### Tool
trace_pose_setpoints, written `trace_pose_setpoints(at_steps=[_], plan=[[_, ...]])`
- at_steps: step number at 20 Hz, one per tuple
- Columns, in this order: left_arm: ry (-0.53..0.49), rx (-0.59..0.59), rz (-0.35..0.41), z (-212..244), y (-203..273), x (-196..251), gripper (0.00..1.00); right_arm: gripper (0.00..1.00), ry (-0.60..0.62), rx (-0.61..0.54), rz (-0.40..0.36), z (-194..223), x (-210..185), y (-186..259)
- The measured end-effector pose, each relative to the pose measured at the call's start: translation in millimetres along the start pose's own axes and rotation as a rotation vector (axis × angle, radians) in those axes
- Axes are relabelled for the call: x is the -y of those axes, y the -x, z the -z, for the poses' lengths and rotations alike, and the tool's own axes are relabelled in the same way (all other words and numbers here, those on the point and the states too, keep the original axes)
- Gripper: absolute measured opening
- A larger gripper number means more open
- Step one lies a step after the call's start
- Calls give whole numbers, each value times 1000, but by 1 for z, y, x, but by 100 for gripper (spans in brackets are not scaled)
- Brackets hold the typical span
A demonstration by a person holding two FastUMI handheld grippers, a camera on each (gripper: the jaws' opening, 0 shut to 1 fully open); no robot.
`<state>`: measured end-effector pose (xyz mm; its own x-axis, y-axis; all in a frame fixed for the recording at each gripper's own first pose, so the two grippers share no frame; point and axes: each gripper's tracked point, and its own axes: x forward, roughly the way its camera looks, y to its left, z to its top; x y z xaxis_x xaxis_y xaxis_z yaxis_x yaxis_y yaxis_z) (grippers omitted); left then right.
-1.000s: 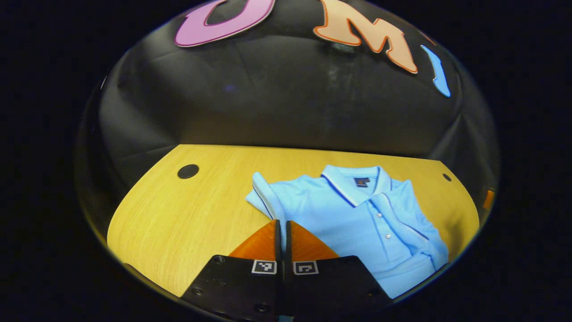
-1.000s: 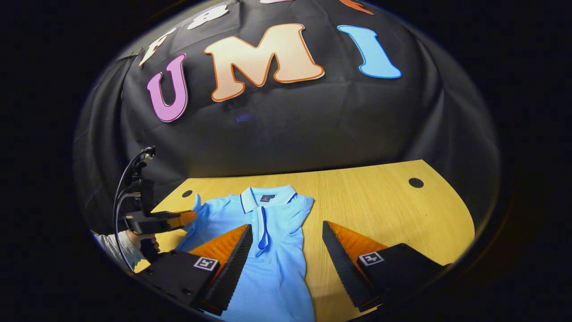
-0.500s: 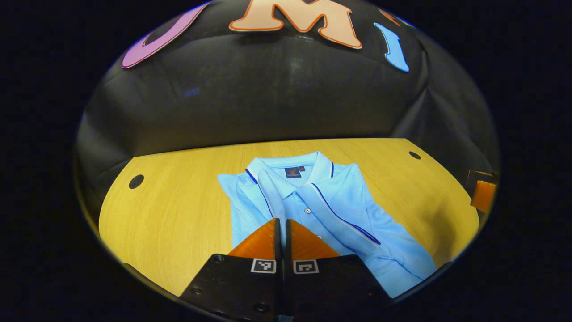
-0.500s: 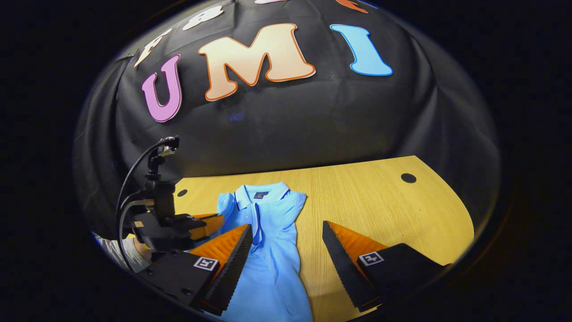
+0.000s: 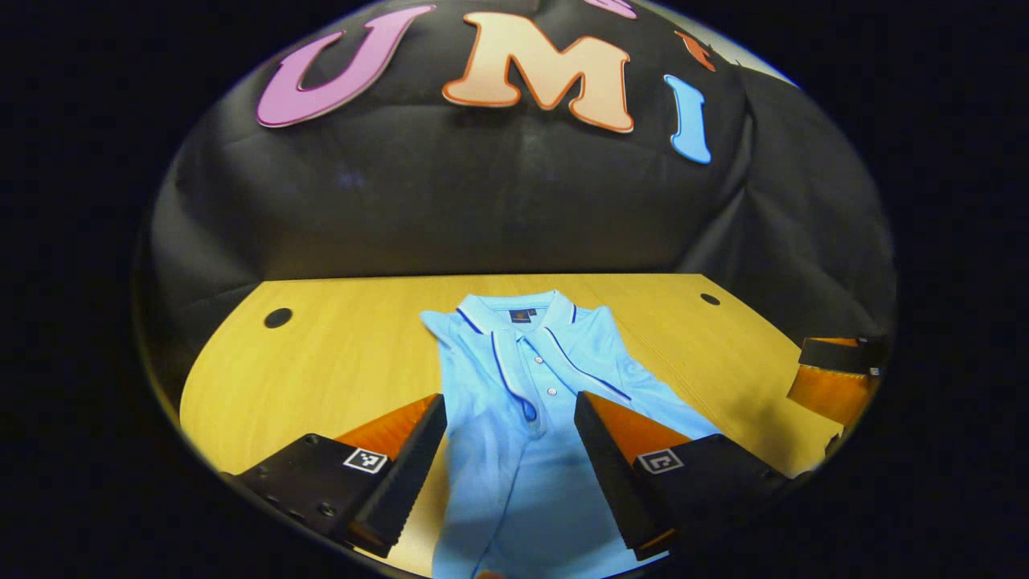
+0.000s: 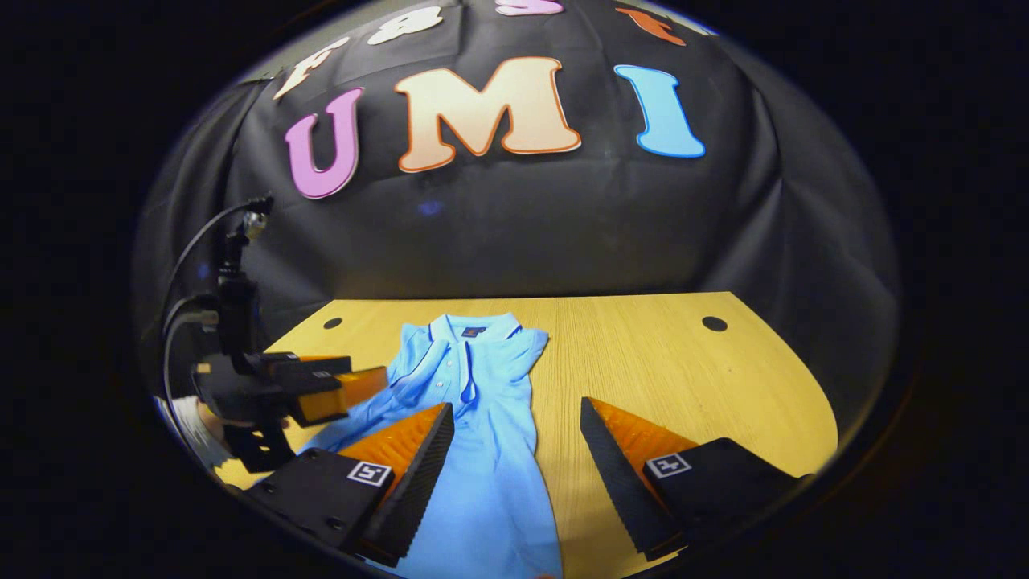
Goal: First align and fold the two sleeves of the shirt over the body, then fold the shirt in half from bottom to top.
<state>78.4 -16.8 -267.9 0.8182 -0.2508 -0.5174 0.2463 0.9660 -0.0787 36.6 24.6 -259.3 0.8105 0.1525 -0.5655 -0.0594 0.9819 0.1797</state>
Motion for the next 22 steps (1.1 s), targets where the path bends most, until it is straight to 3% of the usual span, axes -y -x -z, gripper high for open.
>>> trace_pose_setpoints(at_steps=[5,9,15,16,17,21,22], plan=[[-57,42,-84,27,102,-24,96,98,11,-5,-16,34,-1,66],[-41,20,-98,68,160,-24,96,99,41,-21,-13,66,1,104],[-56,-80,-103,147,206,-20,96,98,82,-79,12,128,4,144],[-61,-87,-106,156,209,-20,96,94,82,-91,21,138,5,148],[-70,-111,-105,169,213,-19,96,99,81,-105,29,149,7,153],[-90,-184,-121,207,220,-23,96,99,93,-177,76,191,19,159],[-88,-139,-120,199,221,-21,95,99,95,-200,89,201,23,160]])
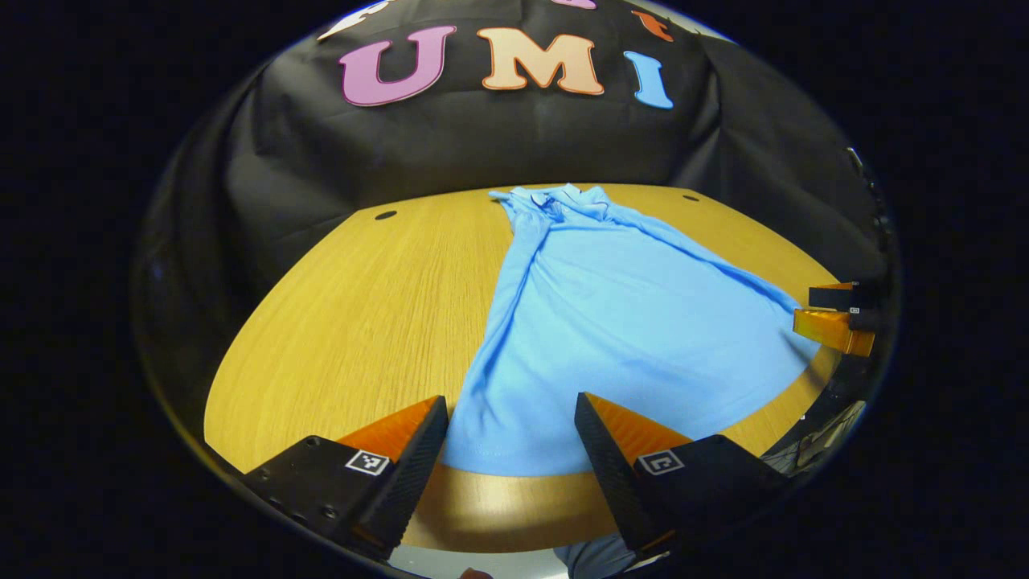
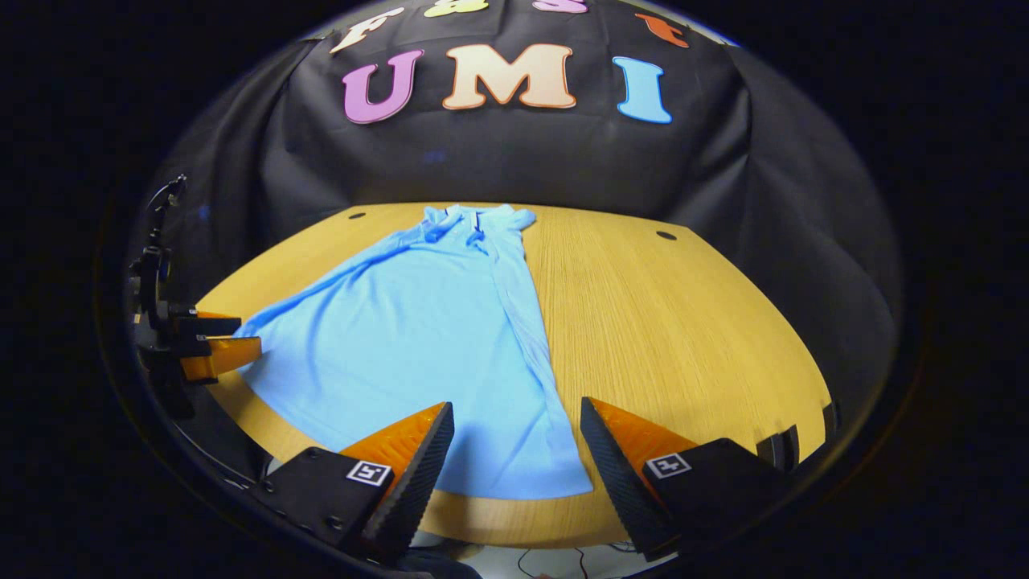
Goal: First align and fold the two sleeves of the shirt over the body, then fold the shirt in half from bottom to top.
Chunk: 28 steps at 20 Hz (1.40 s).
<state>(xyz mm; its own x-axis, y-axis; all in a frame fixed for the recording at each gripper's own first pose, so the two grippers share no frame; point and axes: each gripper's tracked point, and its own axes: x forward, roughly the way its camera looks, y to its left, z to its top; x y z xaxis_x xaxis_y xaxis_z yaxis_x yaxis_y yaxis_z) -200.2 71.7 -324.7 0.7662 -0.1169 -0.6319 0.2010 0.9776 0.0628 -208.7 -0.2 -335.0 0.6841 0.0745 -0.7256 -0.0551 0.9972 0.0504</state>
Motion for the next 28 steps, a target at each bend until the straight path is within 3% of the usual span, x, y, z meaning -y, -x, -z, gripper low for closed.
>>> trace_pose_setpoints(at_steps=[5,6,7,8,9,10,11,16,28], plan=[[36,-8,51,4,4,18,95,96,-95,-48,-32,9,-7,1],[32,-20,56,8,2,20,86,94,-83,-74,-56,13,-16,-1],[34,-28,64,9,3,26,77,65,-79,-67,-77,12,-24,1],[42,-20,84,6,2,34,53,35,-79,-89,-86,13,-32,-1],[55,-29,99,6,2,42,43,6,-79,-95,-97,9,-35,1],[75,-29,81,3,-1,41,8,6,-92,-123,-117,10,-42,-1],[82,-67,82,4,0,42,0,3,-107,-127,-135,8,-46,1],[32,-44,140,-39,-3,47,0,3,-193,-79,-173,-41,-51,-7],[177,66,153,-176,-77,6,0,2,-263,88,-201,-207,-53,-71]])
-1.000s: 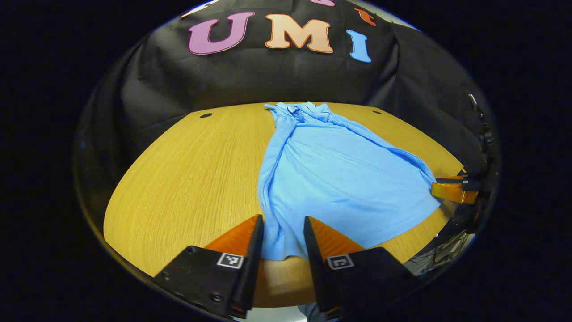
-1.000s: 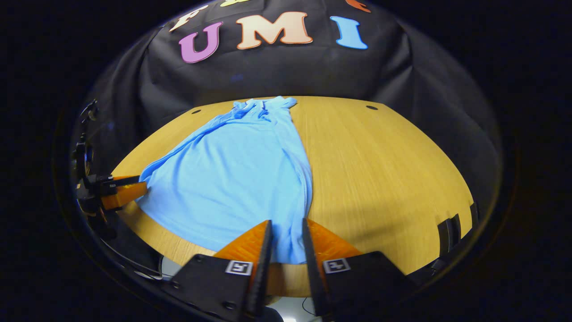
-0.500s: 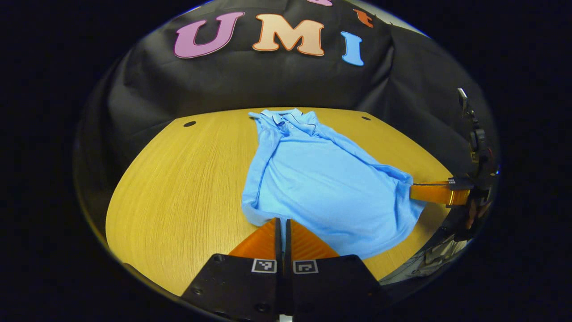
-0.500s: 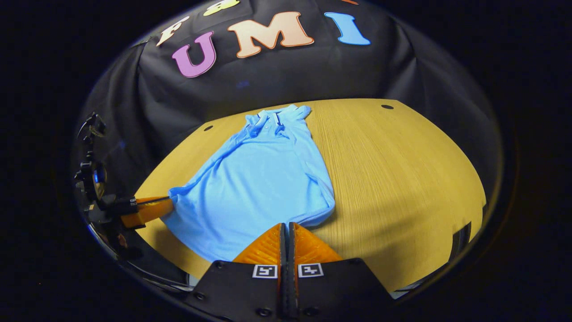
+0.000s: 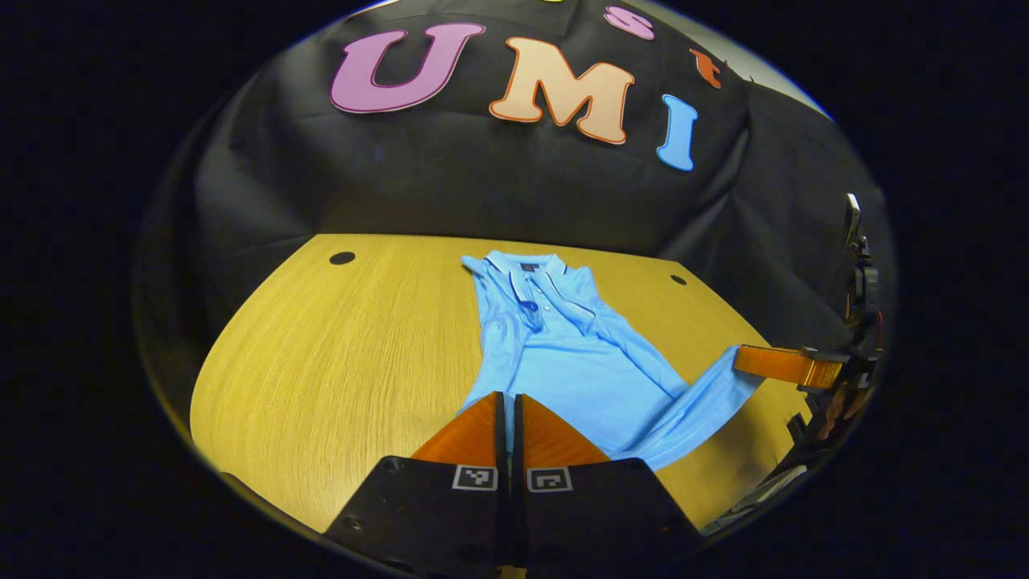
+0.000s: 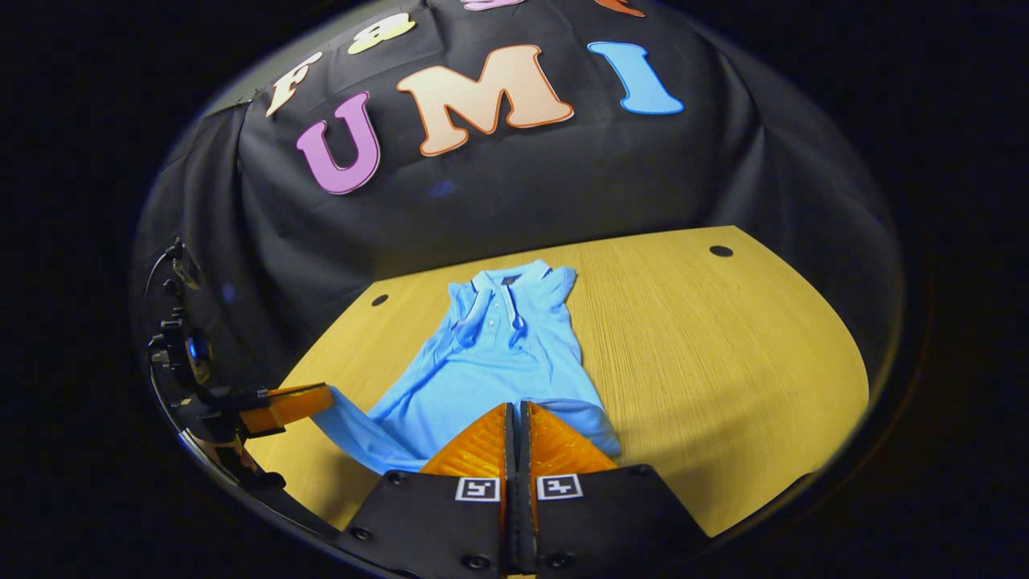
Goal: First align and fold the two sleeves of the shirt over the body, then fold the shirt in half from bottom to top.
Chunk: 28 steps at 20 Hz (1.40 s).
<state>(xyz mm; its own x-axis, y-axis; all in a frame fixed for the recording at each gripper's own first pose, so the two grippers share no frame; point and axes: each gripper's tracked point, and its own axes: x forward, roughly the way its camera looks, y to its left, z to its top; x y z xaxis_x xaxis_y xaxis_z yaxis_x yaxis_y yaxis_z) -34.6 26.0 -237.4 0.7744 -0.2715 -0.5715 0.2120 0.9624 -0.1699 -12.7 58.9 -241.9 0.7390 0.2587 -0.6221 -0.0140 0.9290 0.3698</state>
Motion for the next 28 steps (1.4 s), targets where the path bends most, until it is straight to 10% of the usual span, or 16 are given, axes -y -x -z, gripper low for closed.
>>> trace_pose_setpoints(at_steps=[18,26,28], plan=[[-22,72,28,-132,-189,-47,0,2,-14,139,97,-139,31,-195],[-71,19,-10,-114,-282,-82,0,2,-13,79,182,-120,61,-297],[-61,25,5,-113,-286,-79,4,16,-10,66,194,-113,64,-300]])
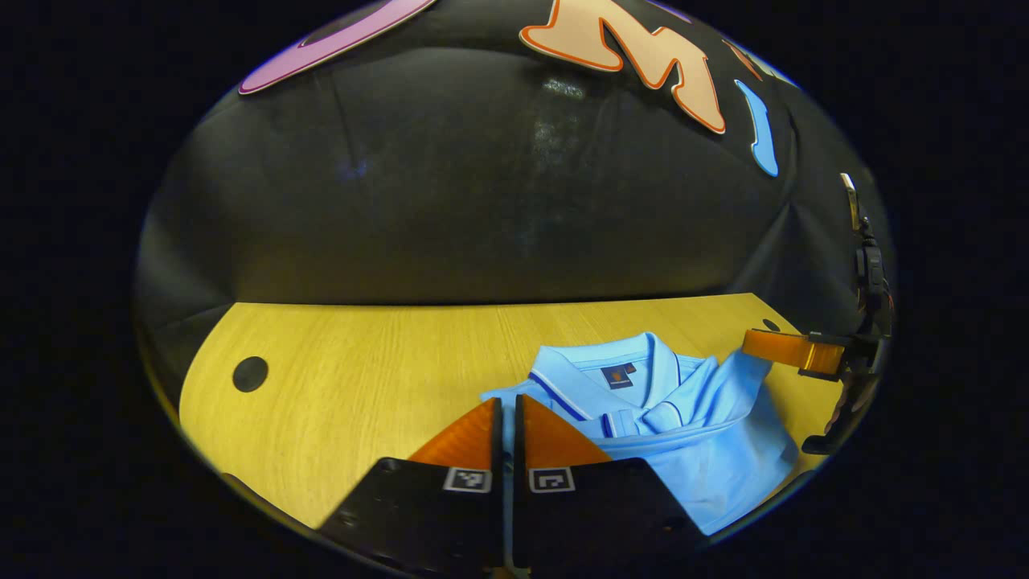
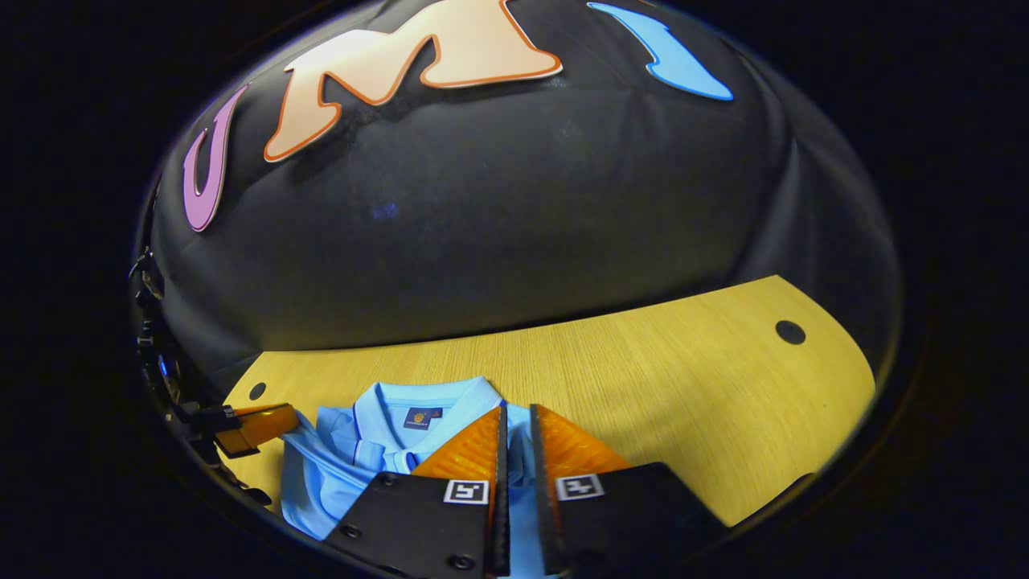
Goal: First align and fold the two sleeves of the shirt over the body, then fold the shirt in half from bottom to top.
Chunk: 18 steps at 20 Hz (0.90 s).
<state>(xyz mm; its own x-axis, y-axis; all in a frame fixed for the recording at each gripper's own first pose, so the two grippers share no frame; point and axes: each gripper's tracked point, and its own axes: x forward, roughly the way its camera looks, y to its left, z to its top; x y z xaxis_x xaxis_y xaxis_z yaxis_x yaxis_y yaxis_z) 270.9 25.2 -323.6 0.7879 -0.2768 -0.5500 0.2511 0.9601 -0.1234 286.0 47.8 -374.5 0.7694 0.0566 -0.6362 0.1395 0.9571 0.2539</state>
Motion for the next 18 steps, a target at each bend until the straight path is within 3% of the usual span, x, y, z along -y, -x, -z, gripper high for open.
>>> trace_pose_setpoints(at_steps=[1,4,6,11,14,18], plan=[[13,8,4,1,-1,4,26,29,16,5,6,2,1,3],[11,108,-30,-21,24,7,93,100,98,97,22,-18,-1,34],[-1,172,-65,-38,56,11,97,99,147,195,17,-38,-7,67],[-42,323,-142,-71,163,30,96,99,211,394,4,-78,-18,192],[-32,405,-156,-80,225,47,95,99,231,457,-13,-83,-22,256],[-71,462,-167,-77,287,70,95,99,208,491,-27,-72,-20,311]])
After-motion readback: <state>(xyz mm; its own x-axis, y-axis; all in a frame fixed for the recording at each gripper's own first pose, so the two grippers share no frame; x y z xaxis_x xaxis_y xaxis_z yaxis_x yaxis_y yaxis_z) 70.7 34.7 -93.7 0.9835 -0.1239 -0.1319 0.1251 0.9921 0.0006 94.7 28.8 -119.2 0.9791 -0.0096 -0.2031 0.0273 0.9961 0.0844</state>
